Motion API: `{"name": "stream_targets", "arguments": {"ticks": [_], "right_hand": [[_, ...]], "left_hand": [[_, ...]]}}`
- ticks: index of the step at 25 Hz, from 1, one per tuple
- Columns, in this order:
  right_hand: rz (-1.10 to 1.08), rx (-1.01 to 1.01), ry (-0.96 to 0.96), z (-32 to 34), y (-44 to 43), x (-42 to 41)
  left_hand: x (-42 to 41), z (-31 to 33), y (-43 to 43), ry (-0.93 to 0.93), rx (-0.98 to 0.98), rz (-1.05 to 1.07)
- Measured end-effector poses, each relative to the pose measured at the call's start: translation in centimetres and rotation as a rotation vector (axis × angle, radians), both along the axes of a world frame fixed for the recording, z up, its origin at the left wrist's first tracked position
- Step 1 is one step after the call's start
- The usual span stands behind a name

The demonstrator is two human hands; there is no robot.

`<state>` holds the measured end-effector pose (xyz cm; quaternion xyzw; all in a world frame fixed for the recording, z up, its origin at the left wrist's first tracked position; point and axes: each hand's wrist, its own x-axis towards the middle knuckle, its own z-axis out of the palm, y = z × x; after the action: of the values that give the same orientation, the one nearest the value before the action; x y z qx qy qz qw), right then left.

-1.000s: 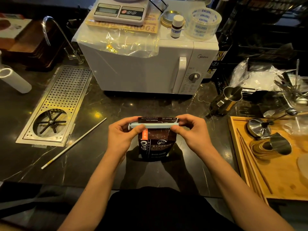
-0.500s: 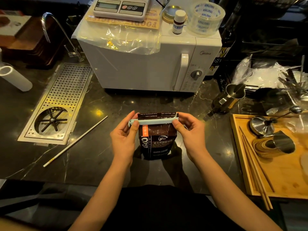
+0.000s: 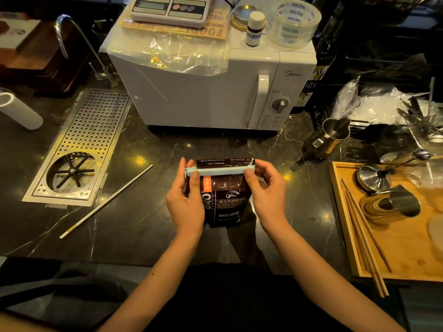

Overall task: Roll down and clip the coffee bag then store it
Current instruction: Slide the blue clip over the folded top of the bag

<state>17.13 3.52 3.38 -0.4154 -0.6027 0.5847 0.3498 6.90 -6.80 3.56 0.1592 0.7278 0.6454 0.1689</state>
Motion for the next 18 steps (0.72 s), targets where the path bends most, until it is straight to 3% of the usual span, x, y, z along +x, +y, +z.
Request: {"name": "stream_targets", "arguments": {"ticks": [4,10,18], "right_hand": [[0.017,0.01,0.013,-0.2,0.0,0.6],[0.029,0.02,0.008,-0.1,0.0,0.7],[0.079,0.007,0.006,0.4,0.3,0.9]], "left_hand": [[-0.2,-0.1,-0.8,0.013,0.006,-0.05],[-1.9,-0.2,-1.2,-0.206,0.124,-0.062],[-1.7,0.3,-1.5,-0.238,0.122,-0.076]]}}
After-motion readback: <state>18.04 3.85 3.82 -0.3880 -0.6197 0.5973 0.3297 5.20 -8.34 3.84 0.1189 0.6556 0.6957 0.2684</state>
